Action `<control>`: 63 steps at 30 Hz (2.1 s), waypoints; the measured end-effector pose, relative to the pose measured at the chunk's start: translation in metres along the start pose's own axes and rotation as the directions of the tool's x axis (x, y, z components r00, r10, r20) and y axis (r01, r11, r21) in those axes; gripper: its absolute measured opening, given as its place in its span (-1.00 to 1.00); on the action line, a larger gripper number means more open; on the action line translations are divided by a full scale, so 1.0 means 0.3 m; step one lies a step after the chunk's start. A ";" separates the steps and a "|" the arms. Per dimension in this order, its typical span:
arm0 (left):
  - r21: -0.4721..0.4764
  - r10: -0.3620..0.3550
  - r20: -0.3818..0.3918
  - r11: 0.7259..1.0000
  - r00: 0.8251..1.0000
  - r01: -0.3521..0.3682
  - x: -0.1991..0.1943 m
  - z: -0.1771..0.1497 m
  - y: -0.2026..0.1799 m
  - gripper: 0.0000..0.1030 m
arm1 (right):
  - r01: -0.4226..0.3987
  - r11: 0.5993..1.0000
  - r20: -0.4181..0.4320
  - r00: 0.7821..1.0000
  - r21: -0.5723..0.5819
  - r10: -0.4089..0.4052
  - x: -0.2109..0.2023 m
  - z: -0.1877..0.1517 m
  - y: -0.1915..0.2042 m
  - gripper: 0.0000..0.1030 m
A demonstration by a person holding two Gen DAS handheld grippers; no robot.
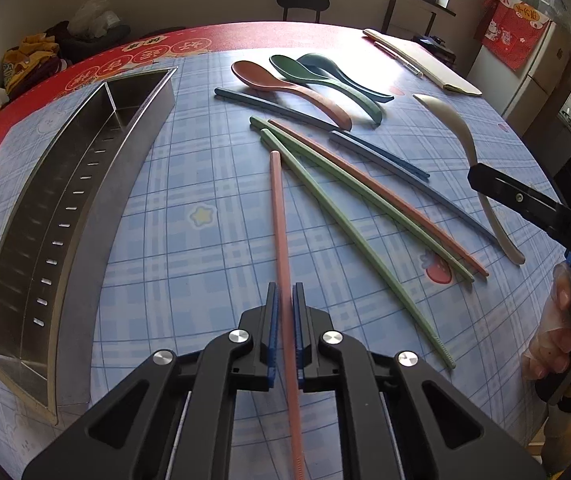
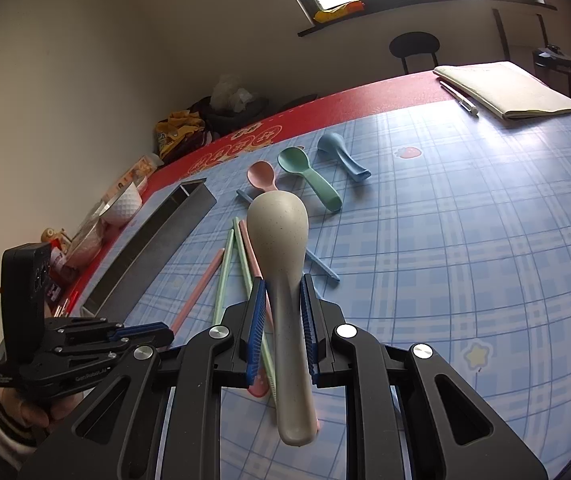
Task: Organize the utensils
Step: 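Lift the cream spoon with the right tool while the left tool lifts the pink chopstick, then carry the pink chopstick into the steel caddy and open the left tool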
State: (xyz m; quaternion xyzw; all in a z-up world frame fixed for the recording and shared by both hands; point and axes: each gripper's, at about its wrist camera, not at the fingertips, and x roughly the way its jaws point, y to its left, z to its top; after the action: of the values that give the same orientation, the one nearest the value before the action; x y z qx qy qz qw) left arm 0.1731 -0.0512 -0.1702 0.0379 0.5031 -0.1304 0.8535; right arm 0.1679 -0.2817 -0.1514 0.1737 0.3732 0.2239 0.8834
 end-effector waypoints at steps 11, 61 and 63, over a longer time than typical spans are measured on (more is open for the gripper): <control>0.089 0.069 0.026 0.993 0.997 -0.071 0.024 0.030 -0.033 -0.86 | -0.014 1.000 0.000 1.000 0.009 0.014 -0.003 -0.003 -0.007 -0.65; -0.106 0.036 0.085 0.994 0.996 -0.027 -0.008 0.238 0.480 -0.88 | 0.154 0.988 -0.068 0.986 0.024 -0.152 0.070 0.020 0.045 -0.65; -0.113 0.032 0.083 0.993 0.996 -0.022 -0.011 0.235 0.485 -0.83 | 0.155 0.988 -0.074 0.985 0.020 -0.153 0.080 0.022 0.056 -0.65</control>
State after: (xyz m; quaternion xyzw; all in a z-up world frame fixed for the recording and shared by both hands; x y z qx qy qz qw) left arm 0.2695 0.0759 -0.1423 -0.0087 0.4724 -0.0919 0.8765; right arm 0.1832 -0.2558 -0.1529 0.1476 0.4200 0.1561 0.8817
